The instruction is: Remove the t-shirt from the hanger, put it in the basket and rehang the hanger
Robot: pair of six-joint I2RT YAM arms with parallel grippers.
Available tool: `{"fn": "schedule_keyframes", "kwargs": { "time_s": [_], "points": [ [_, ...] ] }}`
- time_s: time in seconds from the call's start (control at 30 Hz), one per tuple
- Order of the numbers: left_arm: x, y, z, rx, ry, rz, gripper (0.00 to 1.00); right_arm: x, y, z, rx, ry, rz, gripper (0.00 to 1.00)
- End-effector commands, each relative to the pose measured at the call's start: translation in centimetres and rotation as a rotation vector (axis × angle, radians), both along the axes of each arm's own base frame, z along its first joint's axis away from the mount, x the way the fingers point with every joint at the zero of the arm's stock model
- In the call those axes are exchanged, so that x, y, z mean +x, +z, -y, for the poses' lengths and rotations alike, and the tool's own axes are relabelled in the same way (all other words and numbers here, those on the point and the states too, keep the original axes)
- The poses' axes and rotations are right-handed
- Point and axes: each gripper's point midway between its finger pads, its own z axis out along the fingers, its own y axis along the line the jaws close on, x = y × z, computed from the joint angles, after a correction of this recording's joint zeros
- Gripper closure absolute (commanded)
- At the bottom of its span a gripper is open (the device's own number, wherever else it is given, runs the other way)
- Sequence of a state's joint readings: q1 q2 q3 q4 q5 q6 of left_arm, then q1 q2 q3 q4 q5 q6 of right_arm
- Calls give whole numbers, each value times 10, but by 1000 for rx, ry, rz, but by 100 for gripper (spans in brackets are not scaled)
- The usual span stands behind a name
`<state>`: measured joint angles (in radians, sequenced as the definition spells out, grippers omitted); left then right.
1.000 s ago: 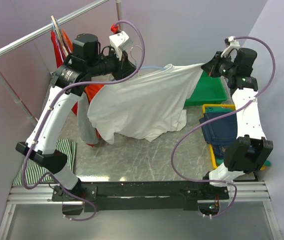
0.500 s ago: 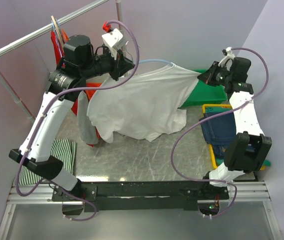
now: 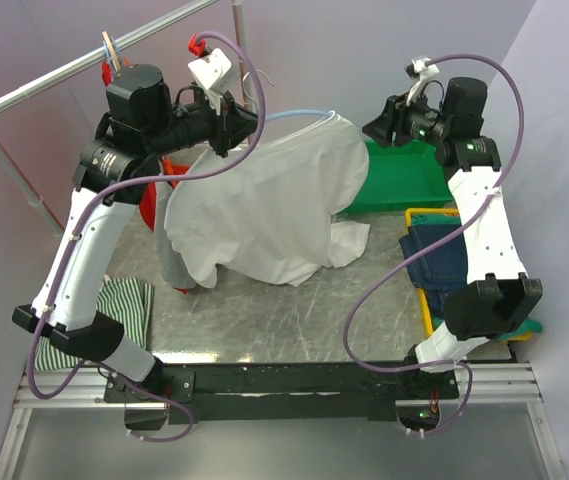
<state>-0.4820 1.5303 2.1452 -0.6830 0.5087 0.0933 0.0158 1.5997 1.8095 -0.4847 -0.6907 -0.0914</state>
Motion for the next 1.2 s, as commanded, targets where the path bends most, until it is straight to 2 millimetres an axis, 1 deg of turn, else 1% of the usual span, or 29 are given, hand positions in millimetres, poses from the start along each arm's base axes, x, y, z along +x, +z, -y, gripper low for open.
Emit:
{"fn": "schedule_keyframes", "kwargs": {
  "time_s": [0.0,0.07,0.13,0.17,0.2,0.23,0.27,0.3,0.37,0.4,0.47,0.53,0.57,0.63,0.67,0.7,0.77,0.8,0.87,0.9,1.1,1.13,1.17],
  "points": [
    [-17,36,-5,-50,-20,105,99,-19,10,-17,-18,133,41,45],
    [-16,38,-6,-52,-14,112,99,-24,3,-19,-46,164,38,46],
    [-16,39,-7,-53,-10,116,99,-31,-7,-18,-68,179,-11,47],
    [-13,39,-8,-50,3,117,99,-31,-10,-15,-100,180,-8,48],
    [-13,40,-9,-48,6,121,99,-37,-15,-14,-114,189,-42,49],
    [-12,39,-9,-46,9,118,99,-39,-16,-12,-128,186,-44,50],
    [-11,38,-8,-41,12,114,99,-41,-22,-10,-142,186,-50,52],
    [-10,38,-9,-38,18,114,99,-48,-16,-10,-148,192,-29,52],
    [-5,36,-9,-30,31,108,99,-54,-15,-8,-170,189,-17,53],
    [-6,35,-9,-25,31,102,99,-61,-14,-8,-176,197,-15,53],
    [-6,33,-7,-23,21,97,99,-68,-12,-9,-184,217,0,53],
    [-7,31,-5,-18,11,93,99,-80,-8,-14,-171,261,4,52],
    [-6,30,-5,-15,13,90,99,-82,-2,-16,-172,277,19,49],
    [-7,28,-3,-6,3,85,99,-89,-1,-22,-147,323,6,48],
    [-7,28,-3,-5,1,83,99,-92,3,-24,-150,345,21,46],
    [-9,27,-2,-3,-6,82,99,-93,2,-25,-143,358,10,45],
    [-12,26,-1,-3,-19,78,99,-96,7,-29,-137,395,29,44],
    [-13,27,0,-6,-26,76,99,-93,2,-30,-131,405,11,43],
    [-17,27,2,-7,-44,71,99,-93,4,-34,-125,439,22,42],
    [-17,26,2,-8,-49,68,99,-88,-3,-35,-118,447,-3,42],
    [-23,30,2,-14,-61,68,99,-76,-19,-41,-110,493,-43,37],
    [-23,30,3,-16,-64,66,99,-74,-22,-41,-111,492,-50,35],
    [-24,30,3,-15,-65,64,99,-72,-26,-41,-109,496,-61,34]
  ]
}}
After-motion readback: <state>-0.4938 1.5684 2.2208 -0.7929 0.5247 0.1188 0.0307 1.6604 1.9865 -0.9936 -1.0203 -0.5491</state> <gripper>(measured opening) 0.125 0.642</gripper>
